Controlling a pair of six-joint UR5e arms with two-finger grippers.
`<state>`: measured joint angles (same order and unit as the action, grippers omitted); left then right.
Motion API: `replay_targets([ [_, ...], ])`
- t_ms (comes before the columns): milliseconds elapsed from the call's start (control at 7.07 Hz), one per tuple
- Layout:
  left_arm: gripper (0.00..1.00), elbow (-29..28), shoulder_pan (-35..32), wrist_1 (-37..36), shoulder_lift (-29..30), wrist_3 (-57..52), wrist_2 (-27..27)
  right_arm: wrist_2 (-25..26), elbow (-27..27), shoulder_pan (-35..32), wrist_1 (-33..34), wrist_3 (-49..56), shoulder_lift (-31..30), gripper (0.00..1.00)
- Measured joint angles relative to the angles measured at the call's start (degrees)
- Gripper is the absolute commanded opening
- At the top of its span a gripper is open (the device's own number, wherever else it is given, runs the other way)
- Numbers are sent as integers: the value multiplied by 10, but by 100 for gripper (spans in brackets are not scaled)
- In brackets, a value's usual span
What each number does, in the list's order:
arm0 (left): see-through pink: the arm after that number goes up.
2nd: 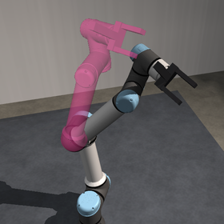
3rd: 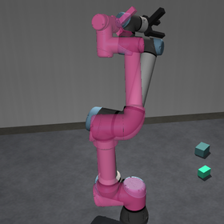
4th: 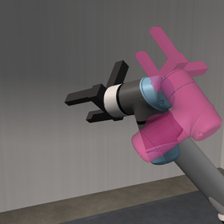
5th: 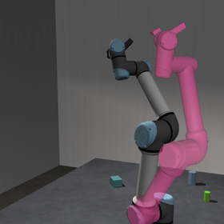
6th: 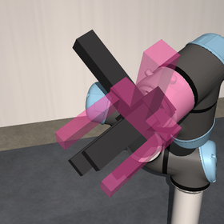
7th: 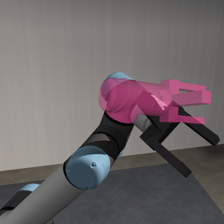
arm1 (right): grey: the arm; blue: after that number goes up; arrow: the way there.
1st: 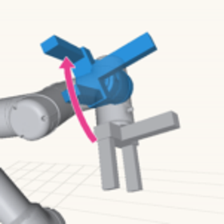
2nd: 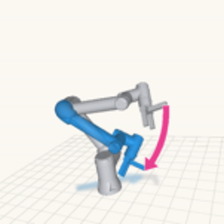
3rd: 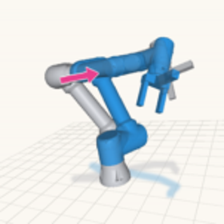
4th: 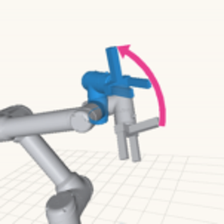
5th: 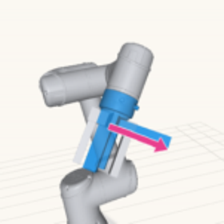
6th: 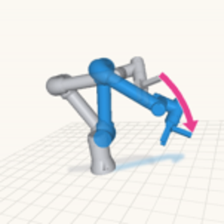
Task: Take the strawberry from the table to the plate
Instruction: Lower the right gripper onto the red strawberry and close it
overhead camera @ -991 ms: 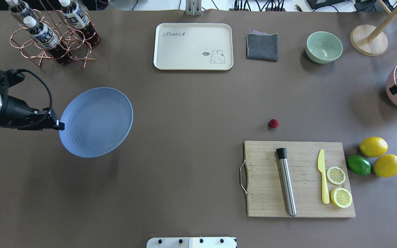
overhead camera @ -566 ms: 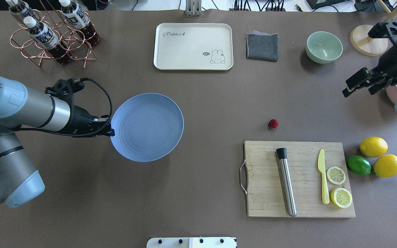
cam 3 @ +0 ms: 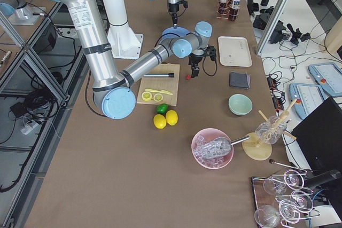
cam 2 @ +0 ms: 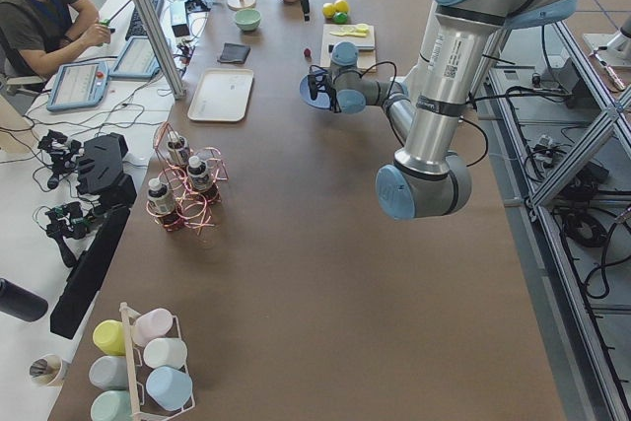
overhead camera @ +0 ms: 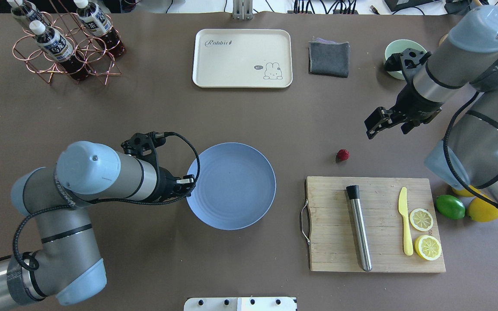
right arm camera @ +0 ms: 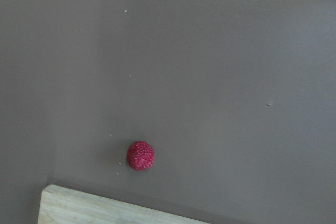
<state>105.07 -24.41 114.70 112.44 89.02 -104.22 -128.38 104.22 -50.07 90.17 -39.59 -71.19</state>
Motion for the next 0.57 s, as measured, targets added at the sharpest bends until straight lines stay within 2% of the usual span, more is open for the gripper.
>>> replay_targets([
  [283,0,-27,15,-1,16,8,19,25,-64,45,-102,-69,6,91],
  [566,0,-34,17,-1,18,9,21,46,-93,73,-137,-100,13,86],
])
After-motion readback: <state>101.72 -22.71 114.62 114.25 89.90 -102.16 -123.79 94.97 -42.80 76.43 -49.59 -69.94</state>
